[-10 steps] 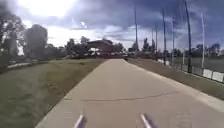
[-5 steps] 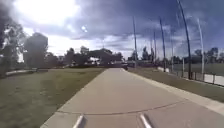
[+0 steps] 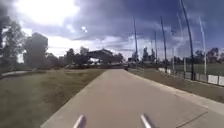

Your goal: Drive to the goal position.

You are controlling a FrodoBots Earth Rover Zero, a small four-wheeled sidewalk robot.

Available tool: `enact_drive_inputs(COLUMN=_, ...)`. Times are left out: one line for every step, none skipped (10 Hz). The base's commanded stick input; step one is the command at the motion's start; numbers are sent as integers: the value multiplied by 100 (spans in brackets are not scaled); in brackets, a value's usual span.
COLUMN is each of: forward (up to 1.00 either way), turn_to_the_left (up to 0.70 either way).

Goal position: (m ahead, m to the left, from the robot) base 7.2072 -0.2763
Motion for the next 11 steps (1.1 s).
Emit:
enact_drive_inputs(forward=100, turn_to_the_left=0)
enact_drive_inputs(forward=100, turn_to_the_left=0)
enact_drive_inputs(forward=100, turn_to_the_left=0)
enact_drive_inputs(forward=100, turn_to_the_left=0)
enact_drive_inputs(forward=100, turn_to_the_left=0)
enact_drive_inputs(forward=100, turn_to_the_left=0)
enact_drive_inputs(forward=100, turn_to_the_left=0)
enact_drive_inputs(forward=100, turn_to_the_left=0)
enact_drive_inputs(forward=100, turn_to_the_left=0)
enact_drive_inputs(forward=100, turn_to_the_left=0)
enact_drive_inputs(forward=100, turn_to_the_left=0)
